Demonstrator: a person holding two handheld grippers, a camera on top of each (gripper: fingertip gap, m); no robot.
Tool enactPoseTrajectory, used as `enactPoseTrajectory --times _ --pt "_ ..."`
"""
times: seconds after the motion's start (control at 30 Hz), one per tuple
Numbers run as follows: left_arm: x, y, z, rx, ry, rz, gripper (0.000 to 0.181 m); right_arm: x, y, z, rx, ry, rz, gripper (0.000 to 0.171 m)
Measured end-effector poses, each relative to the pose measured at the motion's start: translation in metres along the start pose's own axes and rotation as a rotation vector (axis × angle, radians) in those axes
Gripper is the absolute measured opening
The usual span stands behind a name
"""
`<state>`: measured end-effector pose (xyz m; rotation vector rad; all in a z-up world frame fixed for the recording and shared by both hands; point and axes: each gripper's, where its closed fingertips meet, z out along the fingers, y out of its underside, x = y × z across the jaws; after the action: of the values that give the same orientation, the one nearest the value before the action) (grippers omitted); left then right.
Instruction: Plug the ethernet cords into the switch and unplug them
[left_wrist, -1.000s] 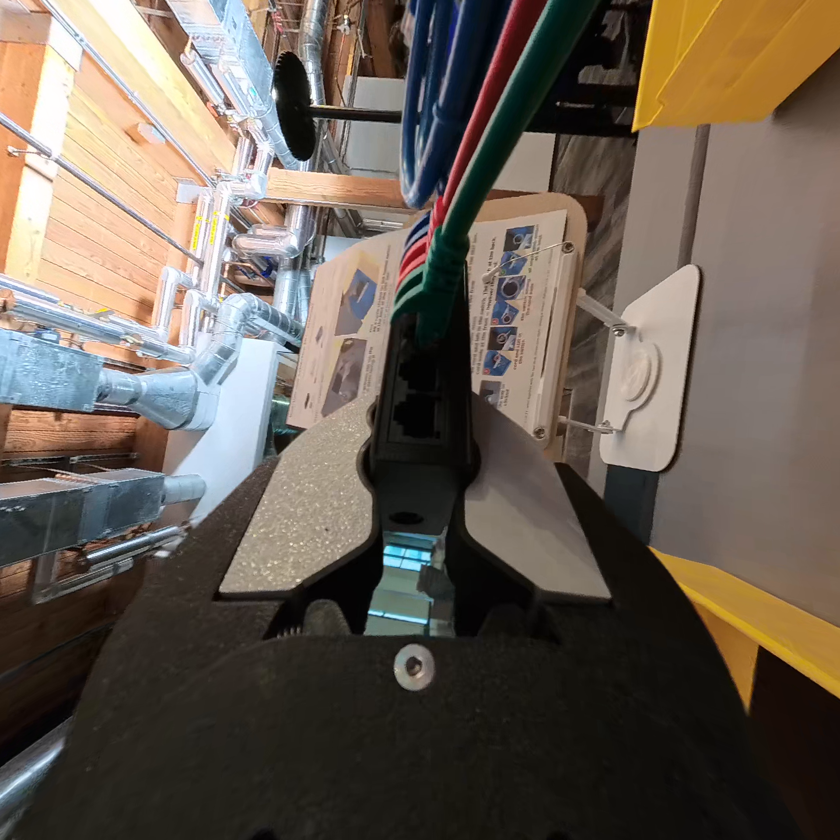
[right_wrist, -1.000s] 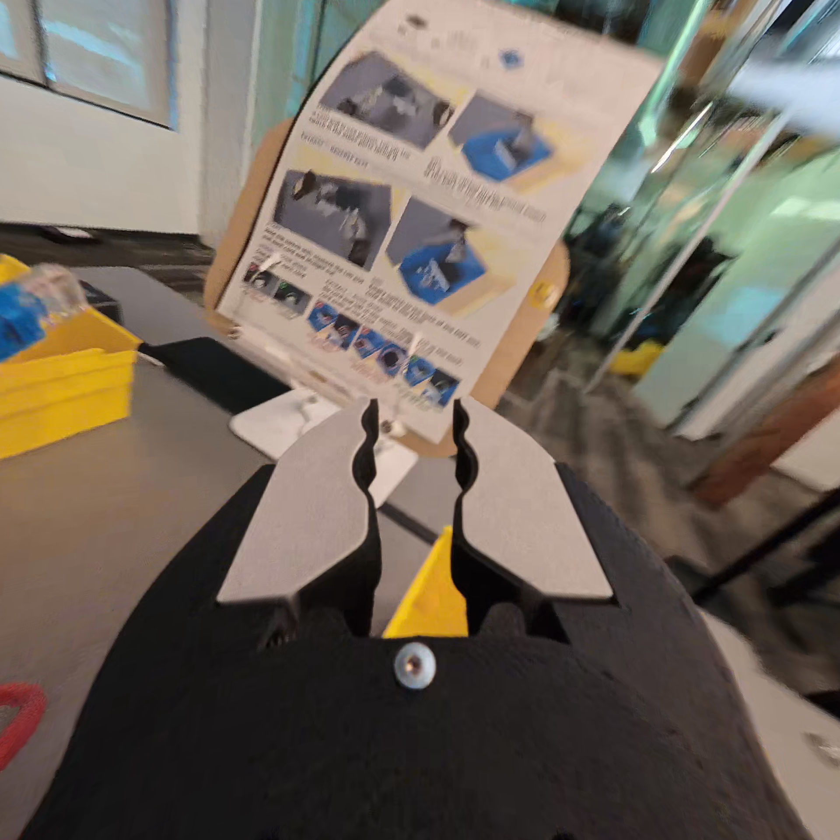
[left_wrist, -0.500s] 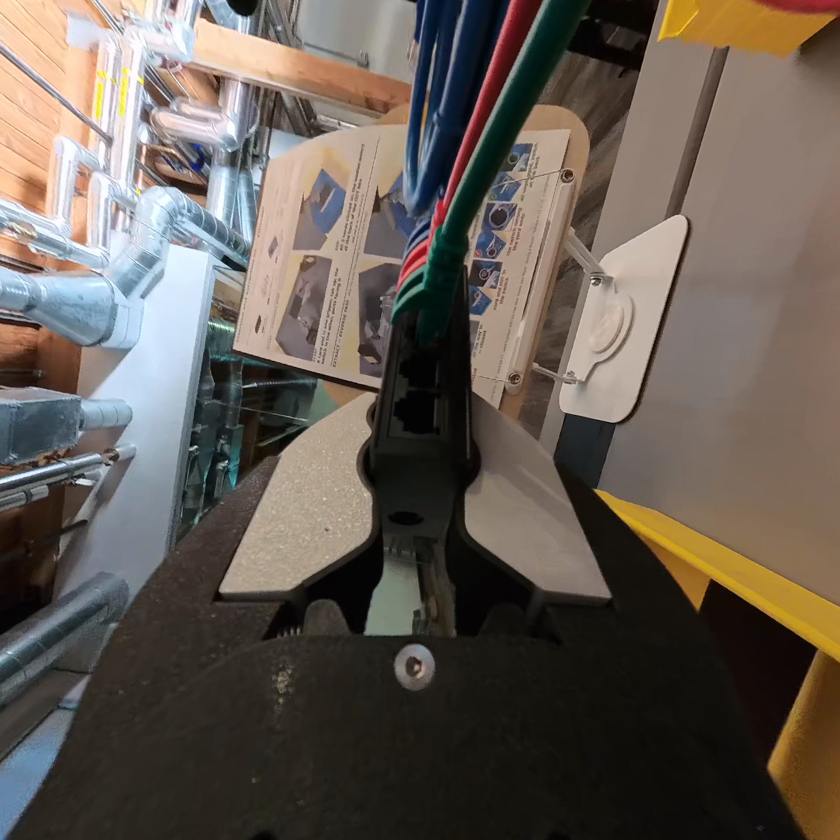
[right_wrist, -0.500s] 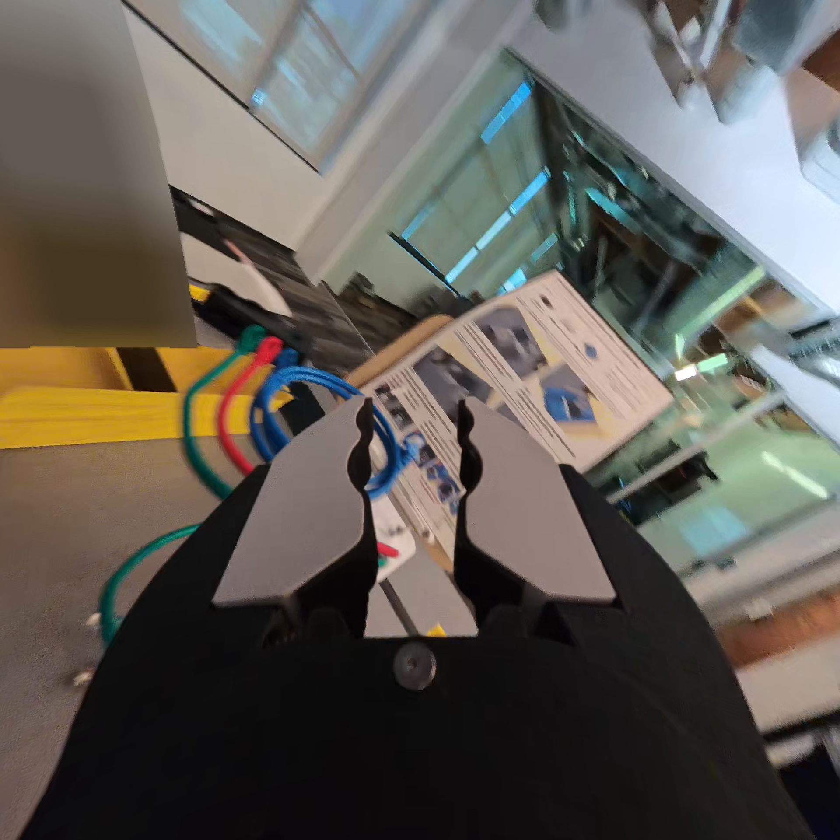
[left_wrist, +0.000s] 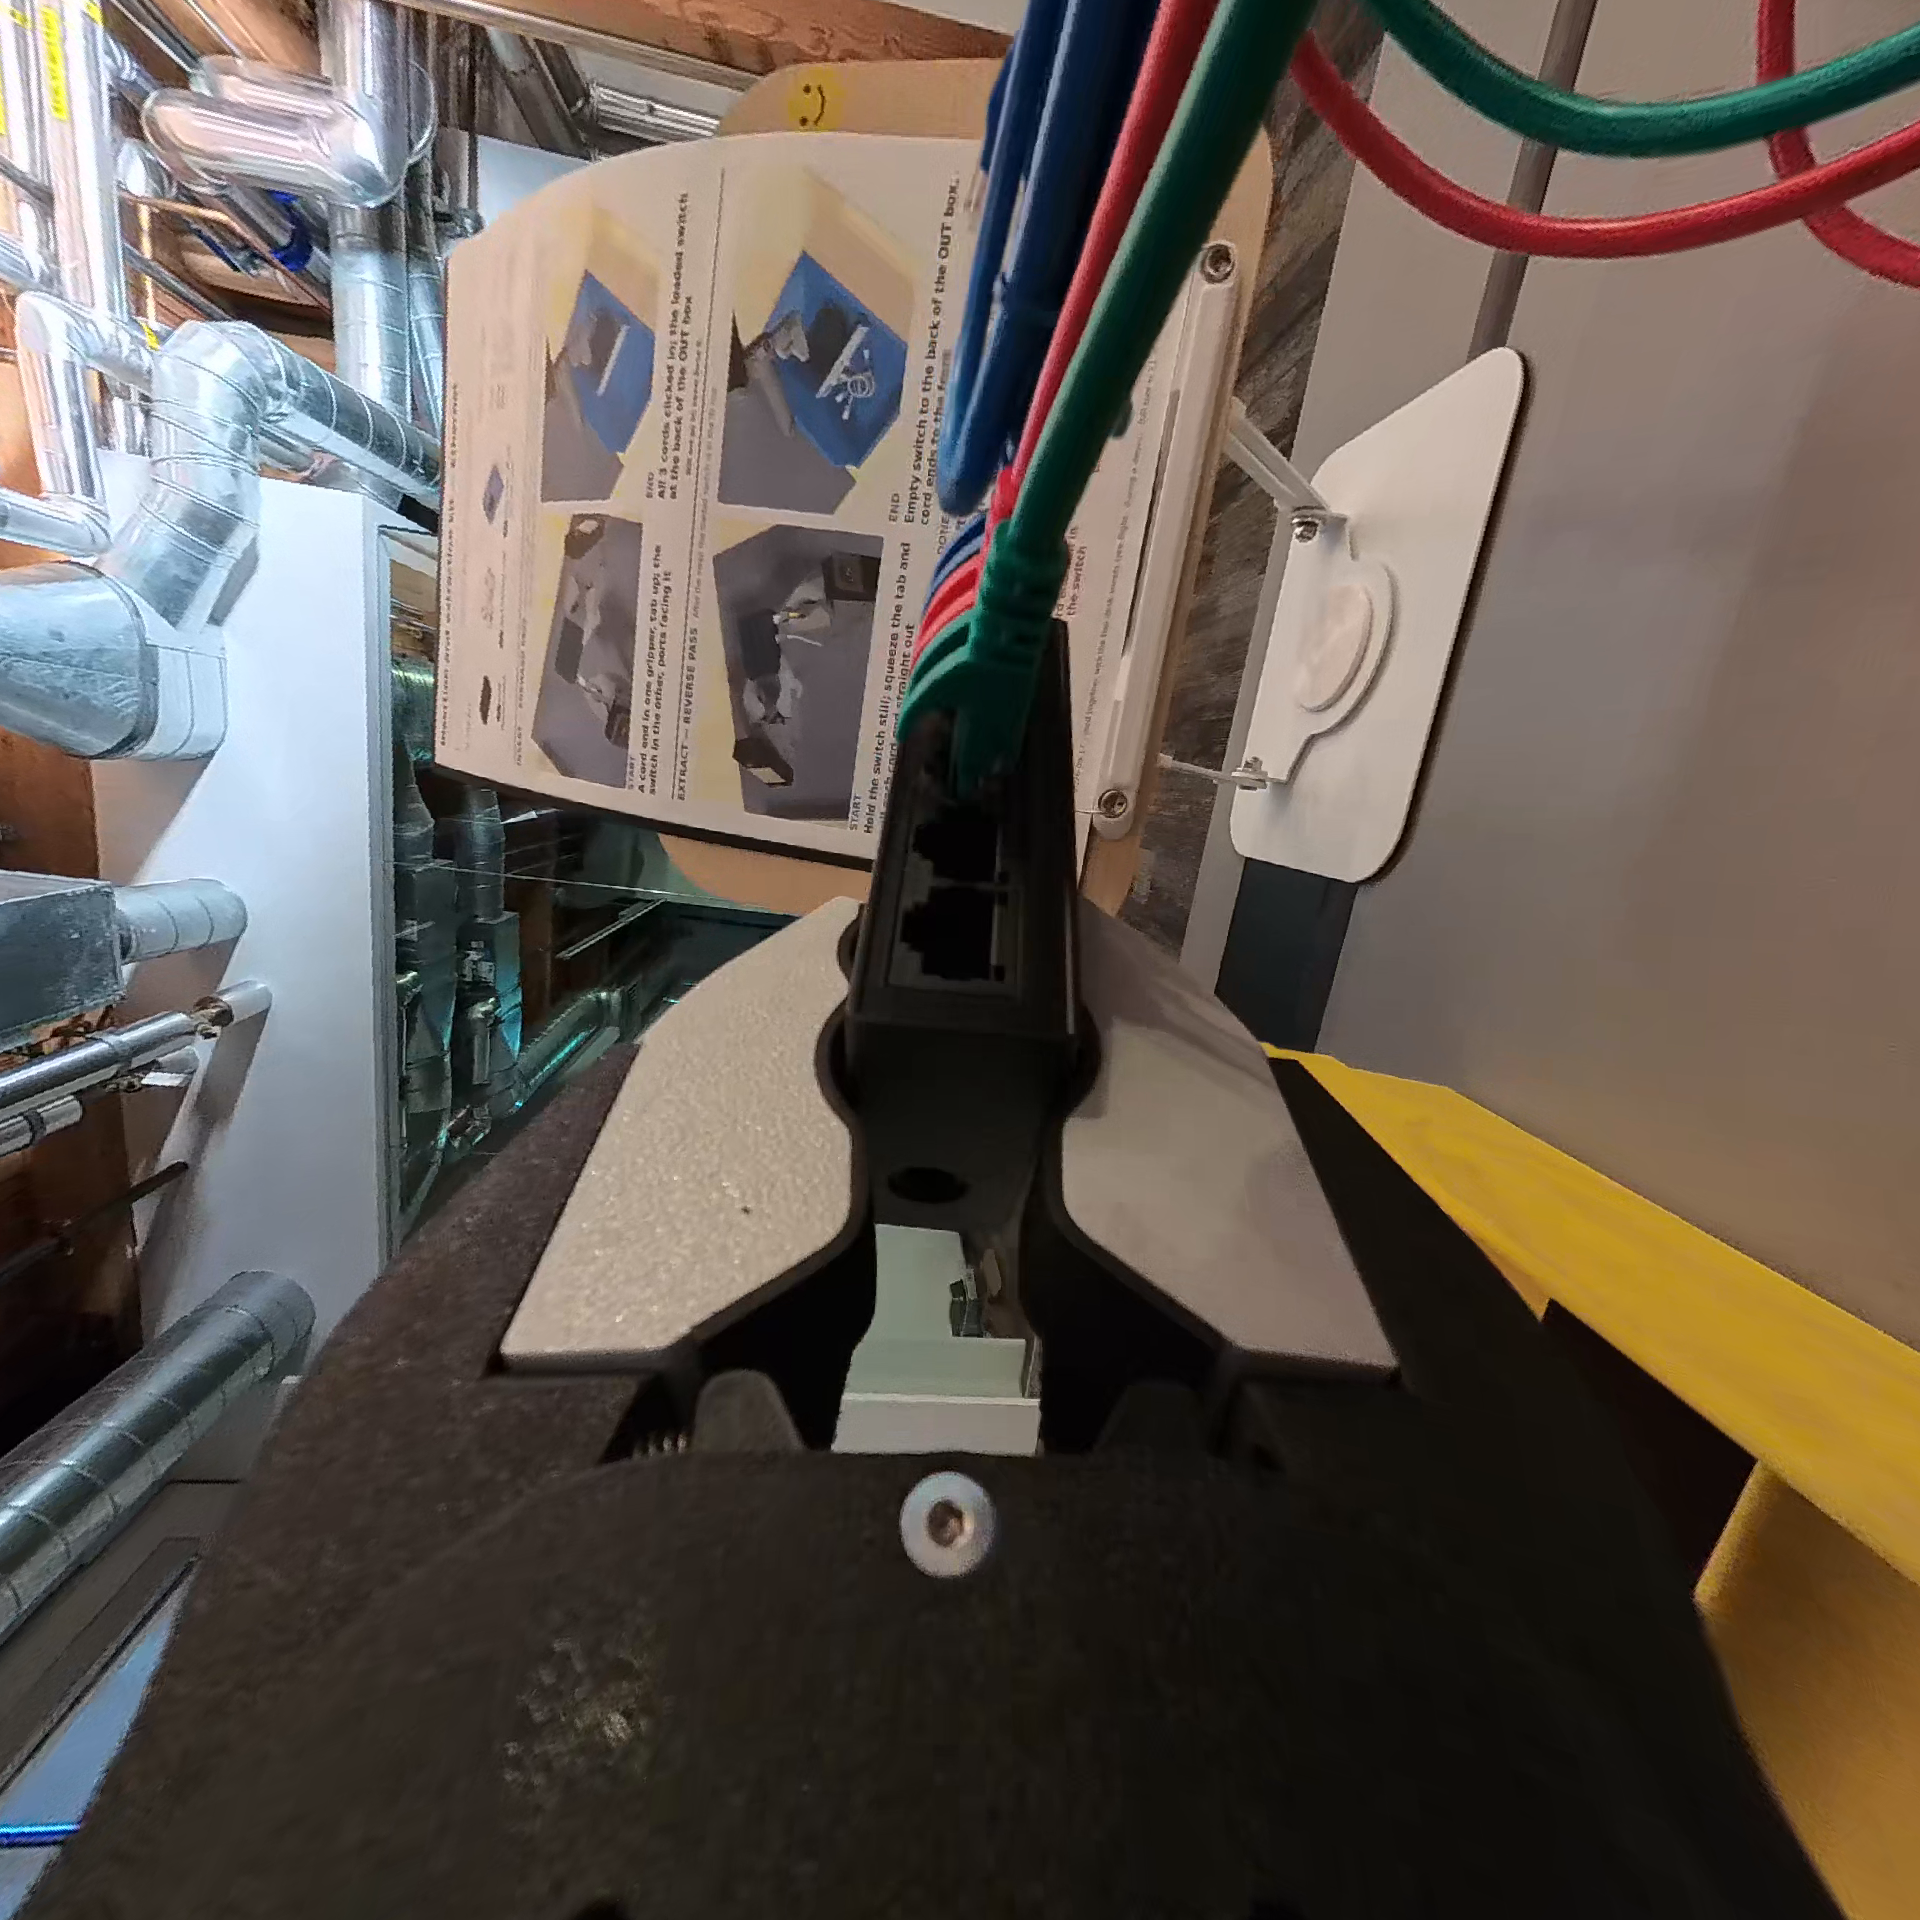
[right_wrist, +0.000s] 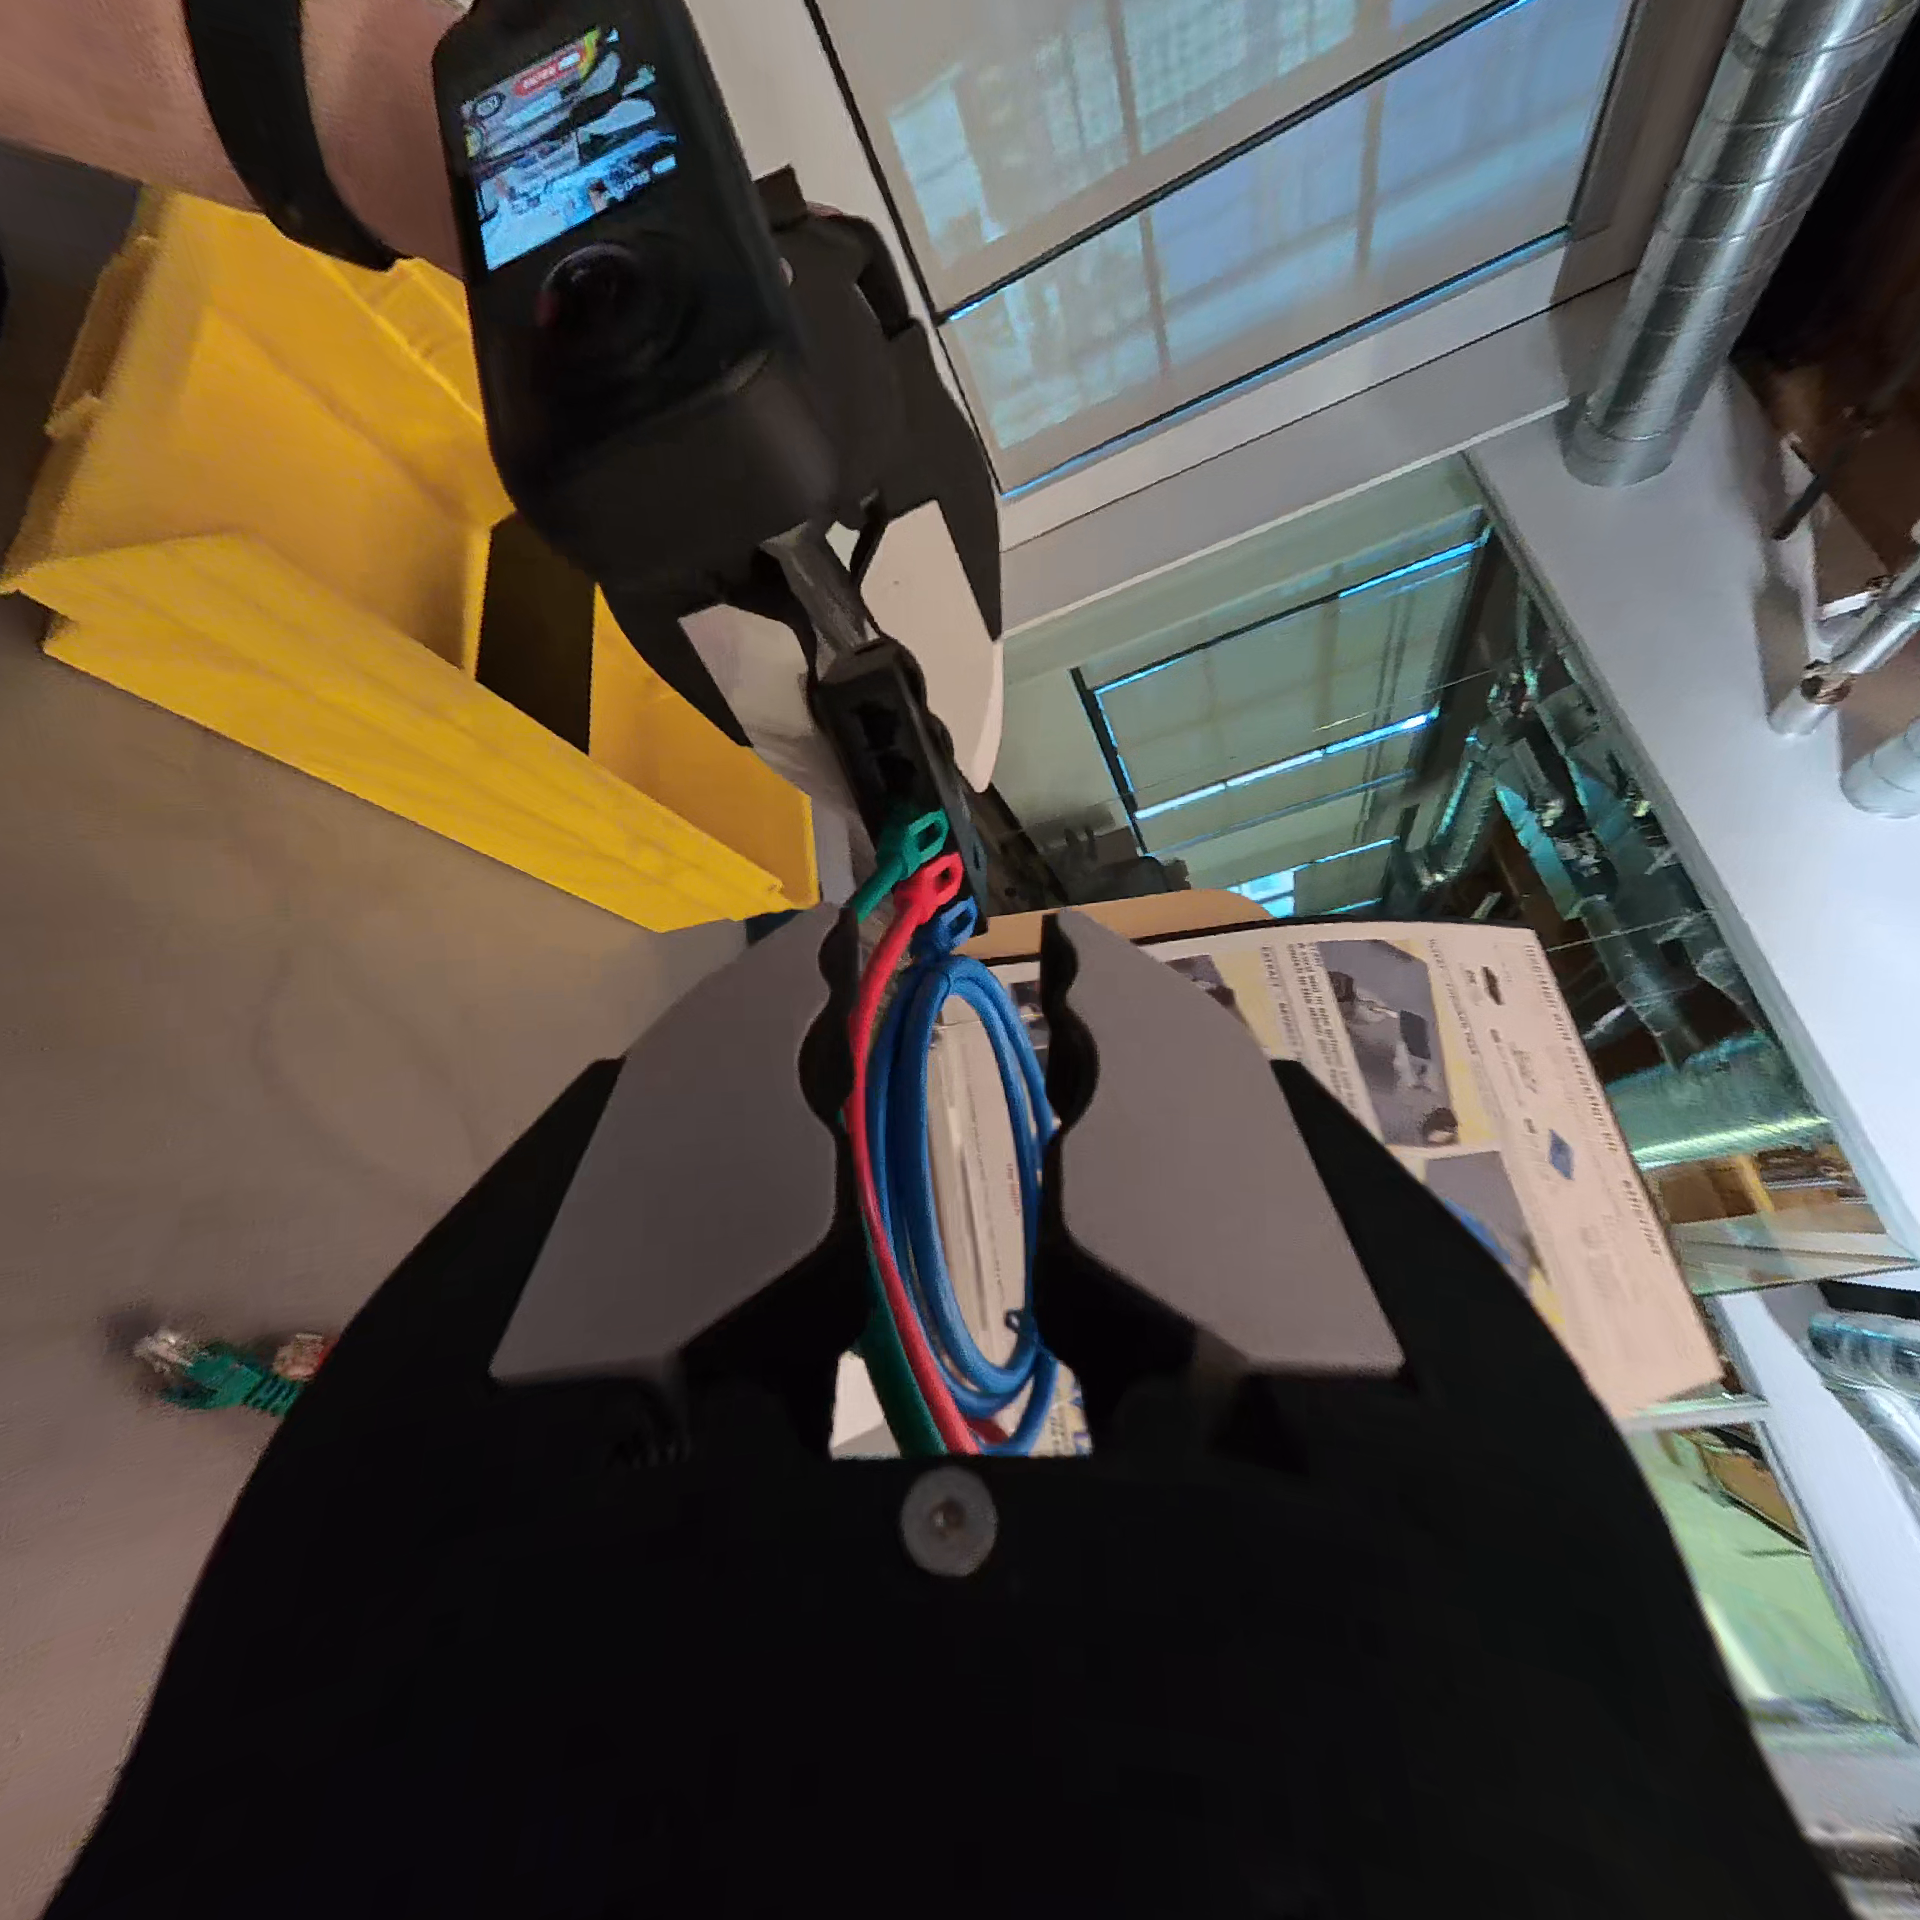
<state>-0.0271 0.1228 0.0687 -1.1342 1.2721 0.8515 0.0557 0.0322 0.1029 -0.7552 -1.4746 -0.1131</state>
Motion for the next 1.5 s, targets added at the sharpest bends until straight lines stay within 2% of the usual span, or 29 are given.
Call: enactPoseTrajectory --times 0.23,0.47,0.83,1.17,1.5 --pt "0.007 0.0 0.004 -0.027 0.028 0.001 0.029 -0.008 0.01 0.005 -0.082 -0.001 -0.099 0.035" --pt "0.012 -0.004 0.005 -0.038 0.042 0.008 0.029 -0.028 0.009 0.013 -0.065 -0.067 -0.142 0.04" --pt "0.02 -0.02 0.003 -0.014 0.072 0.008 0.028 -0.022 0.03 0.013 -0.197 -0.035 -0.2 0.04" --pt "0.02 -0.022 0.003 -0.015 0.074 -0.009 0.029 -0.009 0.012 0.0 -0.116 -0.017 -0.135 0.04" --pt "0.023 -0.014 0.01 -0.036 0.044 0.005 0.028 -0.002 0.038 0.004 -0.19 -0.015 -0.016 0.039"
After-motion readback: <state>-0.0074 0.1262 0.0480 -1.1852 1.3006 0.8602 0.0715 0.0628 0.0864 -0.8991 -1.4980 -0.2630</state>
